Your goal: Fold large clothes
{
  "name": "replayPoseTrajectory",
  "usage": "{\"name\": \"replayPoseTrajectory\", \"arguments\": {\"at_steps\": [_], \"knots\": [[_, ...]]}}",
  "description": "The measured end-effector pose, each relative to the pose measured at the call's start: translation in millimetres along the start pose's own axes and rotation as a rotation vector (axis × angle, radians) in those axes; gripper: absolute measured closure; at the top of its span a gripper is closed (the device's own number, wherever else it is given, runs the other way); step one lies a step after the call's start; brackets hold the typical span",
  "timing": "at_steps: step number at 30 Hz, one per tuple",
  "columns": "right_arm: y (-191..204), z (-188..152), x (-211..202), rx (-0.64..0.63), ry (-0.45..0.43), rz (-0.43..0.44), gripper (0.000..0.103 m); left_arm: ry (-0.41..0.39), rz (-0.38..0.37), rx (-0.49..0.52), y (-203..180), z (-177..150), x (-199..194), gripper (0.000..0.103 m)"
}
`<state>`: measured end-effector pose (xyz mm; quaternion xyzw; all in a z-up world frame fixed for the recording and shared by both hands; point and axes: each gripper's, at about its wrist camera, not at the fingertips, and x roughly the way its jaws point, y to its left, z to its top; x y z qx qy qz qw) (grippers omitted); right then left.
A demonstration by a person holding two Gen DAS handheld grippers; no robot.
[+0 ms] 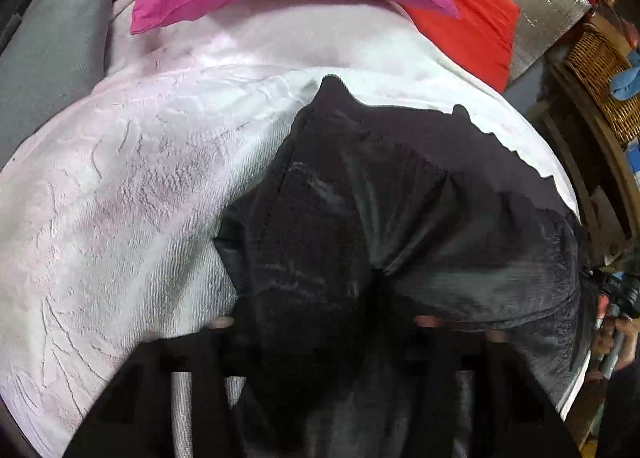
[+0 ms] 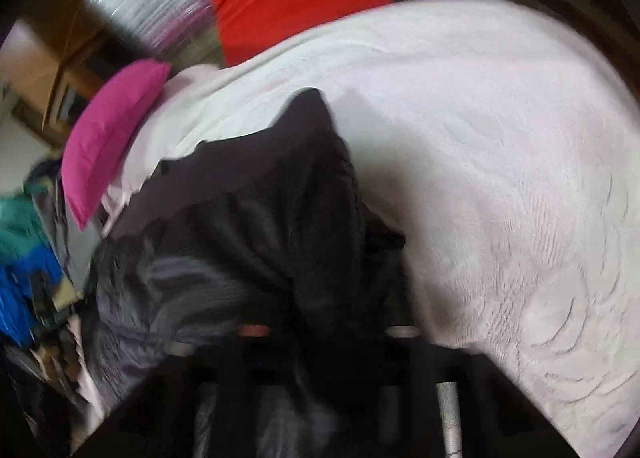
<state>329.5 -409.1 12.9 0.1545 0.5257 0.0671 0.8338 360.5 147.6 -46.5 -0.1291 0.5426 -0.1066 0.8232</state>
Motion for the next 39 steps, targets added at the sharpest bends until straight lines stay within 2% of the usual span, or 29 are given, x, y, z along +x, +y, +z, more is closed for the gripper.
{"name": "replayPoseTrajectory", "arguments": {"at_steps": [1,2,4,6,8,11,12,13,14,16,18,21,22,24,25,26,27,28,30,32,35,36,37,38,39], "knots": [[11.3,0.3,-8.9,-0.050,-0.024,-0.041,0.089,-0.015,-0.003,-0.004,-3.0,1.3,-5.1,0.081],[17.2,1.0,-19.6,-0.080,-0.049,-0.062,0.089,-0.041,0.004,0.002,-8.1,1.5,-12.9,0.083],[23.4,-0.3,-38.9,-0.120,-0.100,-0.083,0.090,-0.082,0.002,0.025,-14.9,-2.0,-22.5,0.084],[4.0,-6.0,-24.8,-0.069,-0.069,-0.092,0.090,-0.029,0.005,0.047,-15.2,-7.7,-2.3,0.082],[-16.8,-15.3,3.5,0.006,0.011,-0.056,0.082,-0.005,-0.009,0.022,-11.4,-6.2,5.4,0.079],[-26.8,-16.0,-3.6,0.071,-0.030,0.009,0.064,-0.004,-0.066,-0.034,-1.6,1.7,-8.1,0.073],[-30.2,-13.4,-10.1,0.078,-0.034,0.047,0.047,-0.008,-0.087,-0.043,3.2,3.1,-13.6,0.068],[-32.8,-9.7,-16.8,0.079,-0.048,0.065,0.033,-0.020,-0.113,-0.054,8.0,4.9,-18.8,0.061],[-35.1,-7.0,-23.3,0.083,-0.071,0.067,0.030,-0.032,-0.137,-0.073,13.6,7.4,-23.0,0.056],[-42.6,1.6,-33.5,0.120,-0.105,0.089,0.029,-0.058,-0.128,-0.095,18.8,12.2,-25.4,0.047],[-45.3,11.7,-29.6,0.153,-0.097,0.123,0.029,-0.059,-0.139,-0.113,19.2,20.3,-19.9,0.045],[-34.1,24.9,-11.5,0.117,-0.048,0.104,0.029,-0.031,-0.120,-0.091,10.9,29.7,-4.9,0.045],[-28.7,31.3,-2.8,0.101,-0.026,0.093,0.028,-0.027,-0.091,-0.070,6.6,32.9,2.1,0.052],[-22.4,39.4,5.8,0.074,-0.011,0.087,0.032,0.008,-0.043,-0.044,-0.2,34.6,10.9,0.066],[-19.4,43.2,11.5,0.049,0.012,0.073,0.059,0.007,-0.040,-0.036,2.4,34.4,5.8,0.073],[-14.3,44.0,15.9,0.019,0.046,0.033,0.081,-0.006,-0.032,-0.020,-1.3,34.5,4.1,0.078],[-8.2,41.2,15.9,-0.017,0.035,0.002,0.090,-0.029,-0.024,-0.003,-3.7,33.9,-0.5,0.085],[-5.6,40.8,12.3,-0.045,0.016,-0.020,0.094,-0.042,-0.018,0.000,-4.3,31.8,-2.7,0.088],[-9.8,39.3,5.3,-0.036,-0.038,-0.061,0.095,-0.036,0.012,0.004,-3.3,29.4,4.4,0.088],[-17.6,33.4,21.1,0.000,-0.010,-0.084,0.095,-0.007,0.050,0.013,-5.2,29.4,22.2,0.087],[-12.2,29.5,27.1,0.015,-0.027,-0.117,0.094,-0.011,0.075,0.011,-9.4,30.6,16.3,0.086],[-10.9,30.5,27.5,0.039,-0.036,-0.111,0.088,-0.028,0.071,0.001,-8.7,30.7,8.4,0.080],[-12.2,28.8,21.1,0.057,-0.048,-0.096,0.075,-0.045,0.057,-0.014,-5.8,29.8,-2.5,0.077],[-11.4,27.0,16.0,0.059,-0.054,-0.096,0.067,-0.057,0.032,-0.033,-0.6,27.8,-14.1,0.073],[-10.2,22.9,8.8,0.059,-0.065,-0.094,0.038,-0.074,0.015,-0.053,4.4,25.6,-24.2,0.063]]}}
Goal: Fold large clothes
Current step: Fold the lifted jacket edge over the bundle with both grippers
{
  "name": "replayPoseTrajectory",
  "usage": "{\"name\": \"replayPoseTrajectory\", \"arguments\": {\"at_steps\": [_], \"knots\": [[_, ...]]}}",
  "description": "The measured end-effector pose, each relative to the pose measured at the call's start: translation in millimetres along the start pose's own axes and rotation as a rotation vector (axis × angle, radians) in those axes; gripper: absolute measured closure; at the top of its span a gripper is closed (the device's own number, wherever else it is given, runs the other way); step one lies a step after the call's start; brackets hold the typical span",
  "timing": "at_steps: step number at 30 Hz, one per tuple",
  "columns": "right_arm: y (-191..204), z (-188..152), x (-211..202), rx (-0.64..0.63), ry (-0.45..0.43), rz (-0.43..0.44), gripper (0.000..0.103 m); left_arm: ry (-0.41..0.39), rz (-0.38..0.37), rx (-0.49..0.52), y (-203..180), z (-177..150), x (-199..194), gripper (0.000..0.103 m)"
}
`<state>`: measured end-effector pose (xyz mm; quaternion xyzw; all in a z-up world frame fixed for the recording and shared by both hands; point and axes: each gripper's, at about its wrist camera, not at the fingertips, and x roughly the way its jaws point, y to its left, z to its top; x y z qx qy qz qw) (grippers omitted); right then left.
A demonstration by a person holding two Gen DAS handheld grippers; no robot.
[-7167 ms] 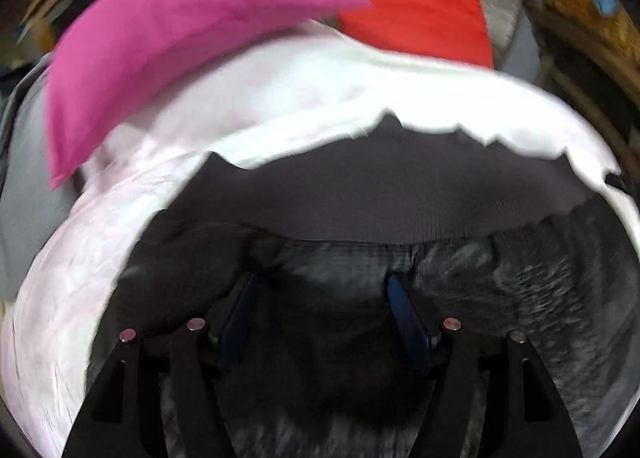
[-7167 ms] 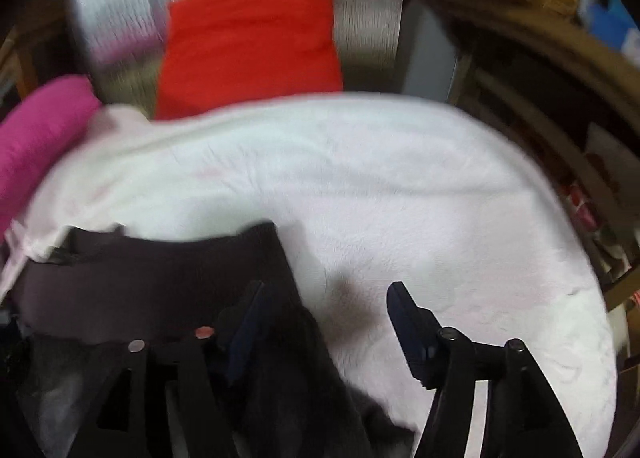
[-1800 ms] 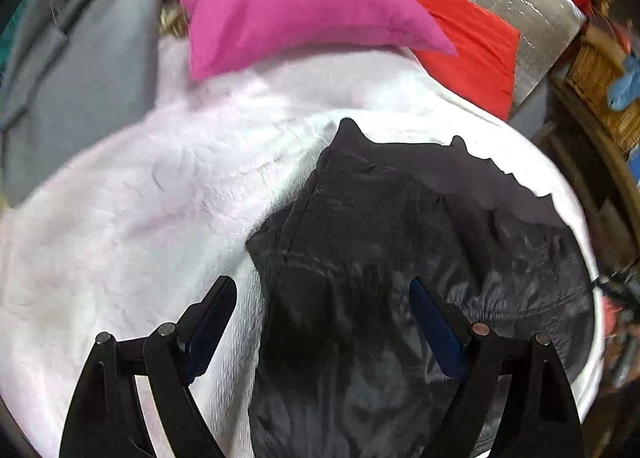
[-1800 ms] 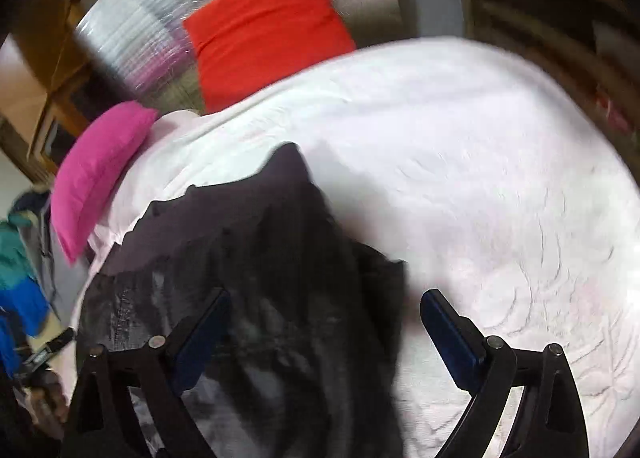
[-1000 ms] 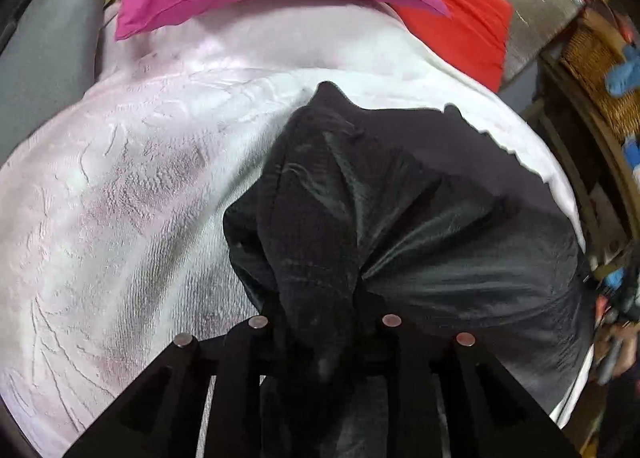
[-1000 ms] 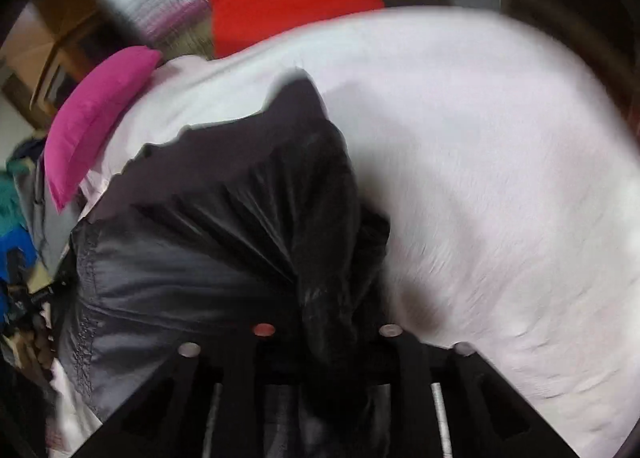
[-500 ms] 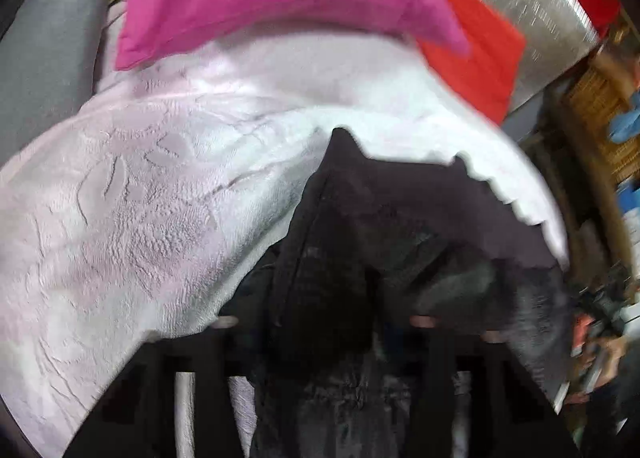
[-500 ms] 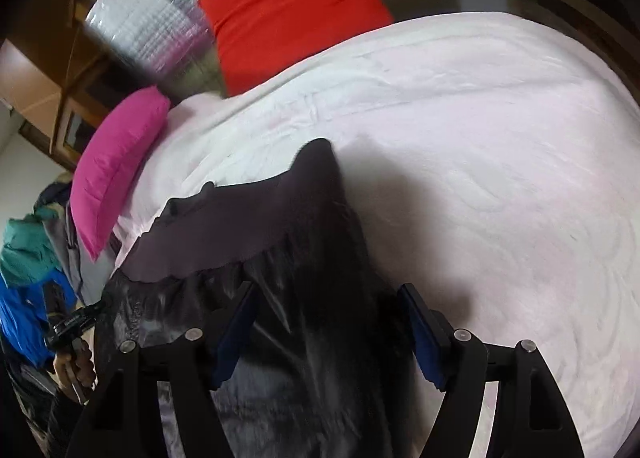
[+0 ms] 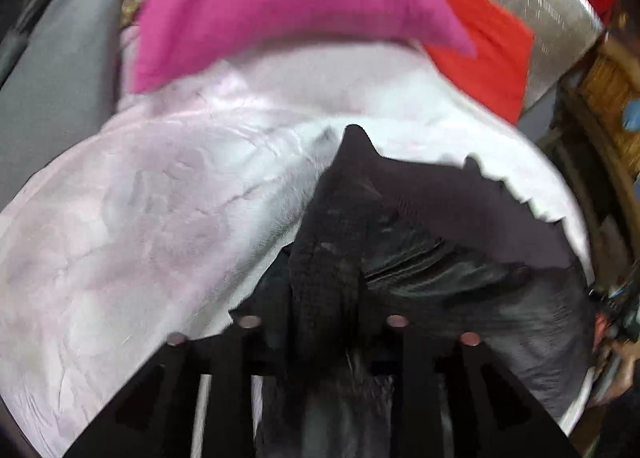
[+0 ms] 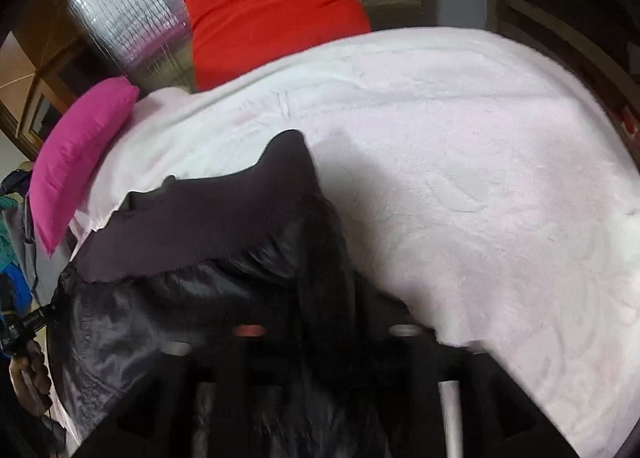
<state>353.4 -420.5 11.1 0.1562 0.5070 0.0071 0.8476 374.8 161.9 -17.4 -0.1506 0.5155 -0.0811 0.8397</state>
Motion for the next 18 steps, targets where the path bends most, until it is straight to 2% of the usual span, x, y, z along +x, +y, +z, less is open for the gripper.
{"name": "replayPoseTrajectory", "arguments": {"at_steps": [1,3,4,10,14,18], "knots": [[-1.5,-5.3,-14.3,-0.001,-0.029,0.026,0.017,-0.028,-0.015,-0.024,6.5,-1.7,-11.8,0.049],[-6.2,-16.8,-35.4,0.005,-0.073,0.043,0.016,-0.092,-0.024,-0.077,23.4,-10.1,-39.8,0.032],[-15.5,-22.1,-44.5,0.029,-0.076,0.060,0.016,-0.105,-0.032,-0.088,27.0,-15.7,-45.2,0.029],[-52.2,-67.0,-55.7,0.148,-0.033,0.160,0.016,-0.075,-0.050,-0.107,45.1,-54.1,-55.9,0.029],[-61.1,-94.3,-51.4,0.203,0.003,0.273,0.016,-0.043,-0.141,-0.121,44.1,-72.4,-45.3,0.029],[-58.3,-96.6,-44.9,0.183,0.026,0.311,0.016,-0.006,-0.186,-0.111,32.5,-75.2,-35.7,0.029]]}}
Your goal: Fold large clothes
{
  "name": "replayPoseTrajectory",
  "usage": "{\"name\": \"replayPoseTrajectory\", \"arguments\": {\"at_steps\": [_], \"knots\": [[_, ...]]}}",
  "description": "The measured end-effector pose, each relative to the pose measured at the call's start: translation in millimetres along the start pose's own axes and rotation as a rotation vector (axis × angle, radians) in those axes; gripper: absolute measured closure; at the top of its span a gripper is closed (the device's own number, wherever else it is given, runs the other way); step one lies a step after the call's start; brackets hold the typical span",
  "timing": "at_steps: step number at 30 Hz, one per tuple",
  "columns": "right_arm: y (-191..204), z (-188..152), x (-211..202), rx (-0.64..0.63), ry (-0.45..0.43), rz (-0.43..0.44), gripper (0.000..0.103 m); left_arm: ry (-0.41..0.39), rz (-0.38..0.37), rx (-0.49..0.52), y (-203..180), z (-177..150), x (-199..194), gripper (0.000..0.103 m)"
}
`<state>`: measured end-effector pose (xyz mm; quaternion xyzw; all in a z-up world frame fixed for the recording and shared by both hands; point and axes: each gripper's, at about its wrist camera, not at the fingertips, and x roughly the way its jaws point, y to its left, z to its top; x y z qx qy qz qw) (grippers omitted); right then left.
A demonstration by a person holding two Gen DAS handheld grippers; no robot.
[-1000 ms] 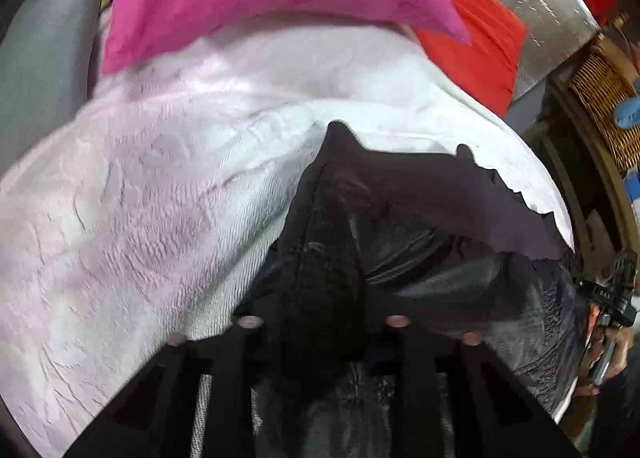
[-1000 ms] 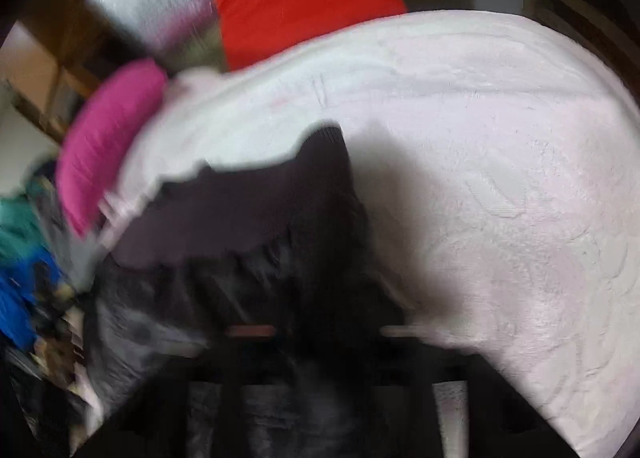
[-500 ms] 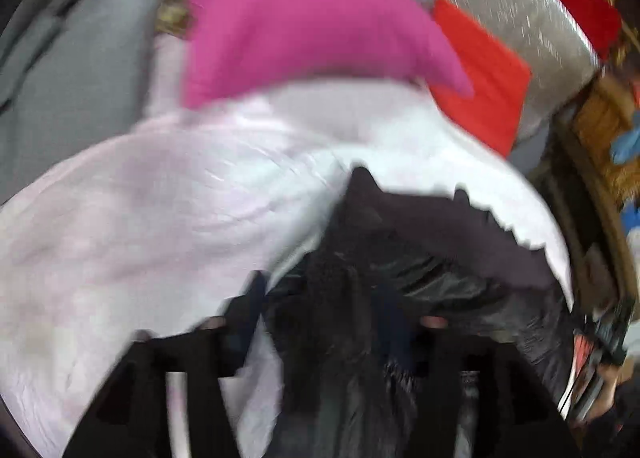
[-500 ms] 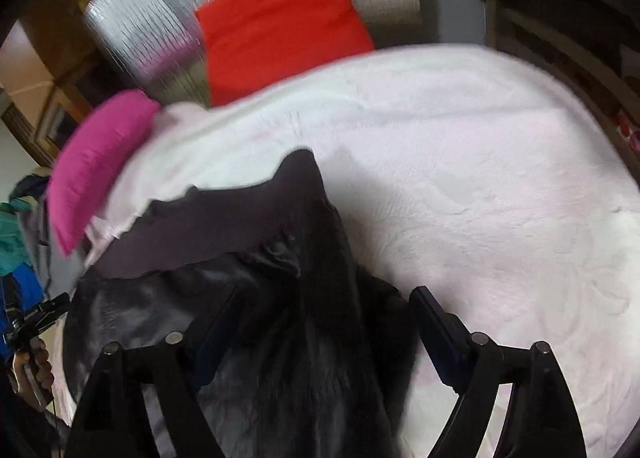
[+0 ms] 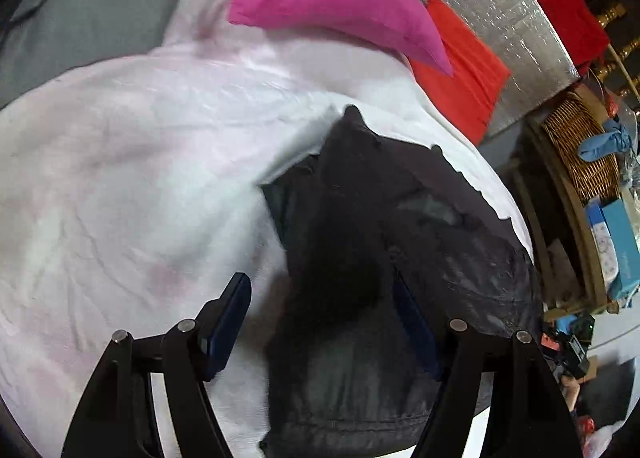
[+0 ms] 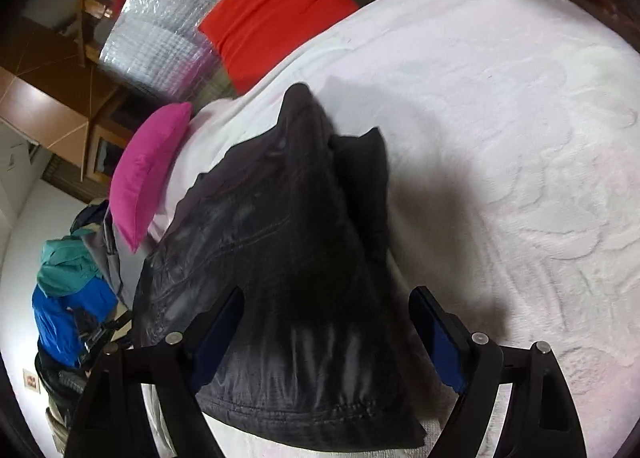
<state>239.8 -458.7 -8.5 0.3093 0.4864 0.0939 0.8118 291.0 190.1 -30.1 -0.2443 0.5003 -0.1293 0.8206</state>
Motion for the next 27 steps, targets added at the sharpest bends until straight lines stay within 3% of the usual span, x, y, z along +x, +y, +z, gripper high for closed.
{"name": "replayPoseTrajectory", "arguments": {"at_steps": [4,8,11,19,23,27], "knots": [[1.7,7.0,12.7,0.001,0.026,0.015,0.016,0.055,-0.044,0.010,-8.4,6.0,18.6,0.029],[3.8,9.3,21.6,-0.016,0.043,0.021,0.016,0.102,-0.028,0.005,-9.5,7.2,35.1,0.029],[12.5,11.0,26.5,-0.063,0.055,0.007,0.017,0.094,-0.013,0.032,-13.4,4.3,38.2,0.030],[18.2,12.0,22.8,-0.102,0.060,-0.038,0.040,0.073,0.067,0.091,-23.9,-4.5,39.3,0.030],[19.4,14.1,21.1,-0.102,0.061,-0.036,0.039,0.053,0.135,0.160,-37.0,-5.9,39.5,0.030],[16.3,15.2,24.1,-0.077,0.054,-0.025,0.037,0.047,0.153,0.179,-36.2,-6.6,37.0,0.029]]}}
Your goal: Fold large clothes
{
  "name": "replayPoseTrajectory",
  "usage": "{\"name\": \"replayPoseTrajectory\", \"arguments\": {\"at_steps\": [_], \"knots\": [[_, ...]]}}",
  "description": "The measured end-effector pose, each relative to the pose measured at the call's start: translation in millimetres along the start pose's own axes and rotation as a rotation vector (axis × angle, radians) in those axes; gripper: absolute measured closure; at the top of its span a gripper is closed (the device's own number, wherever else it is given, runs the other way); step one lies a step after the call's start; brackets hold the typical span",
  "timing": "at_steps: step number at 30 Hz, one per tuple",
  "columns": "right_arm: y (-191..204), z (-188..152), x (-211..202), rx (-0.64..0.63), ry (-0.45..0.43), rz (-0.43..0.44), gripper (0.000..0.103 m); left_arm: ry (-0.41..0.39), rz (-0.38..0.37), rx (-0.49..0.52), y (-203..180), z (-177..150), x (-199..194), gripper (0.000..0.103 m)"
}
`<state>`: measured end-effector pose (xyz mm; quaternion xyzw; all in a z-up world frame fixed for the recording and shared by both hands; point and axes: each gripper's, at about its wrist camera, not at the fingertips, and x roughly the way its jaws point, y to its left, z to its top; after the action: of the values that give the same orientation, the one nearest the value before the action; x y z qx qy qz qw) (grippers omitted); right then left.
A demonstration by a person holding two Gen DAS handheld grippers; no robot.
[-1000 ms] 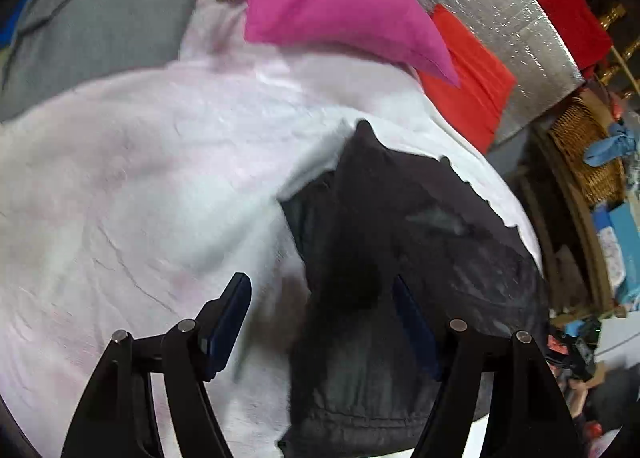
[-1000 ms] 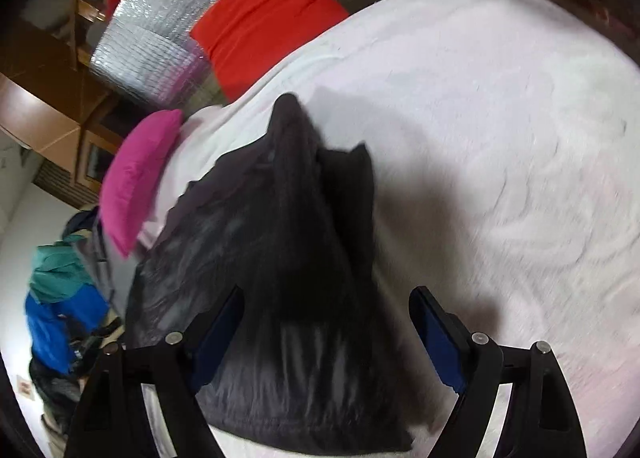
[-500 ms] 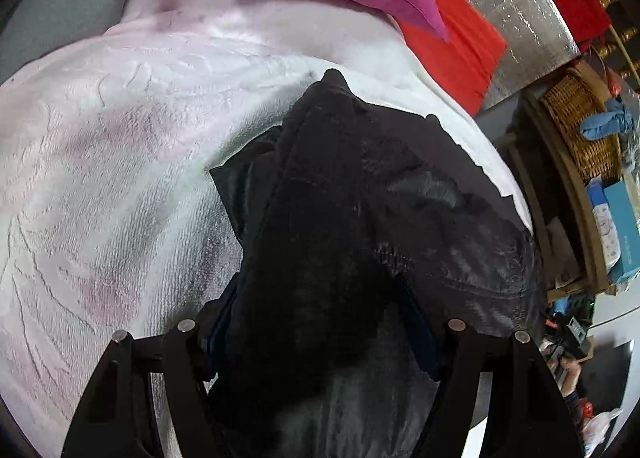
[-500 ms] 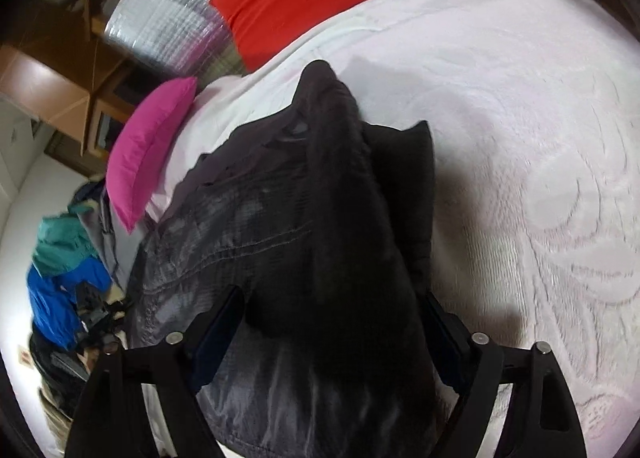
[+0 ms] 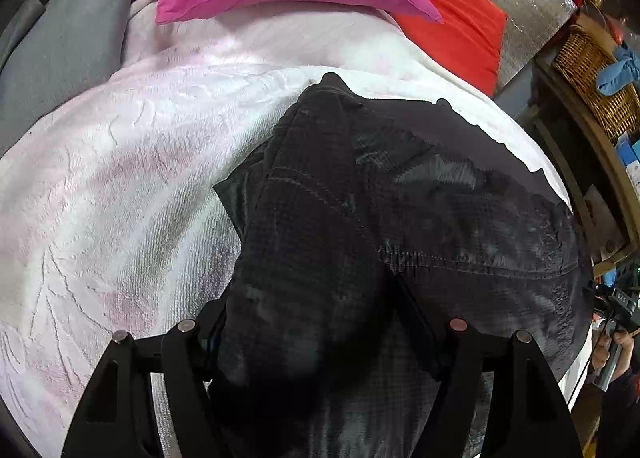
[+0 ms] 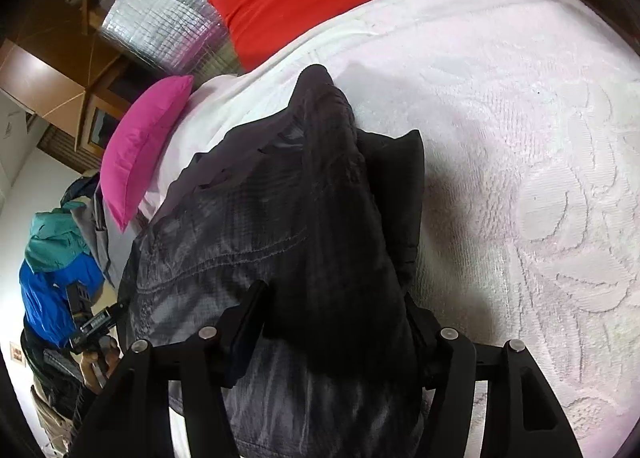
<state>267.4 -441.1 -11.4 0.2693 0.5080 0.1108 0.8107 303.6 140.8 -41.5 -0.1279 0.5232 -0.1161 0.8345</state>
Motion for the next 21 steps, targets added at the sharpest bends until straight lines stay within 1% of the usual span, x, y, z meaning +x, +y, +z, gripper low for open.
{"name": "replayPoseTrajectory", "arguments": {"at_steps": [2,8,11,14,15,16,19,21], "knots": [[0.4,0.1,2.7,0.002,-0.001,0.003,0.035,0.001,-0.003,0.002,0.6,0.0,0.2,0.029],[3.2,0.1,5.8,-0.018,0.001,-0.004,0.035,0.002,-0.006,0.013,1.1,-0.2,1.5,0.029],[5.1,0.2,6.2,-0.038,0.008,-0.021,0.039,0.002,-0.006,0.016,0.7,-0.3,2.4,0.028],[9.2,0.5,4.5,-0.058,0.011,-0.038,0.047,0.007,-0.008,0.014,0.0,0.3,3.2,0.028],[9.4,0.8,3.7,-0.060,0.010,-0.035,0.052,0.010,-0.010,0.013,0.3,0.5,3.2,0.028],[10.6,0.8,3.1,-0.062,0.012,-0.027,0.054,0.012,-0.012,0.011,0.4,0.5,3.1,0.028],[9.6,1.8,4.3,-0.055,0.018,-0.022,0.052,0.030,-0.027,0.010,0.4,1.6,4.1,0.025],[5.8,1.7,4.1,-0.035,0.015,-0.001,0.052,0.047,-0.056,0.001,2.4,1.8,4.2,0.024]]}}
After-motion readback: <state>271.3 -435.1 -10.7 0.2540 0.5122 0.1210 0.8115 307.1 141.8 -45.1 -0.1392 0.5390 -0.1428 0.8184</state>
